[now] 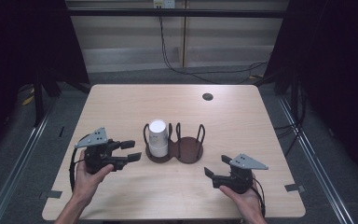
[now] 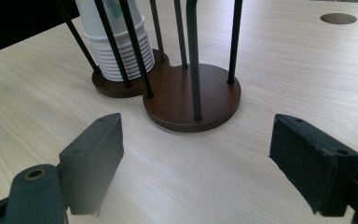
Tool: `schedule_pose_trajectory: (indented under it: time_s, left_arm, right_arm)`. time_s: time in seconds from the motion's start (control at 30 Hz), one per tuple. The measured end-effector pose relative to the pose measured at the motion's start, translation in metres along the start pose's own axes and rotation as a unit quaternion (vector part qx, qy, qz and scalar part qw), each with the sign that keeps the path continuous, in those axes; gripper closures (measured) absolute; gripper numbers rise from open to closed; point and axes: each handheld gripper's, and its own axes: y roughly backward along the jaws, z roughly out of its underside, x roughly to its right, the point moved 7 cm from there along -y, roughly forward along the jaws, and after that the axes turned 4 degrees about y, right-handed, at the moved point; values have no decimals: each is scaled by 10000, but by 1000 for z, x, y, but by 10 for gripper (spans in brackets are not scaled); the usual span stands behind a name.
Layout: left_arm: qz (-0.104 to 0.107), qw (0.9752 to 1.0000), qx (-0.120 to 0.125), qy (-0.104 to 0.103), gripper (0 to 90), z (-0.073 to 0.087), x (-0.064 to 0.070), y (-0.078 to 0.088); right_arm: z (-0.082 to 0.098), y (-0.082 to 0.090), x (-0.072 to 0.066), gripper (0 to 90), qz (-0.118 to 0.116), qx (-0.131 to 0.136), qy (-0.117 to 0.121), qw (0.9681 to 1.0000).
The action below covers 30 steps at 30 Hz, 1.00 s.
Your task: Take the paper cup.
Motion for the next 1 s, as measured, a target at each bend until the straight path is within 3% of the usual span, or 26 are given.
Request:
schedule_pose_trajectory:
  time_s: [0.03, 0.17, 0.27, 0.47, 0.6, 0.67, 0.73, 1.0]
  left_arm:
    - [62, 9998, -162, 107, 363, -1, -1, -4]
    - [130, 9992, -347, 141, 352, -5, 0, -9]
    - [56, 9992, -373, 118, 336, -13, -3, -10]
    - [-28, 9986, -528, 40, 303, -23, -11, -9]
    - [-37, 9988, -464, 127, 273, -27, -15, -7]
    - [-46, 9983, -567, 85, 304, -28, -18, -8]
    - [-114, 9977, -659, 98, 255, -31, -22, -12]
    - [-209, 9962, -837, -83, 269, -45, -25, -20]
  right_arm:
    - [0, 0, -1, 169, -18, -13, -7, 10000]
    - [1, -3, -3, 166, -48, -61, 26, 10000]
    - [2, -4, -7, 159, -188, -105, 18, 9998]
    - [1, -2, -6, 152, -168, -76, 33, 9998]
    - [2, -2, -5, 152, -146, -117, 3, 9998]
    - [1, -2, -5, 152, -160, -105, 23, 9998]
    - [1, -2, -6, 152, -183, -111, 26, 9998]
    - [2, -3, -7, 152, -231, -139, 49, 9996]
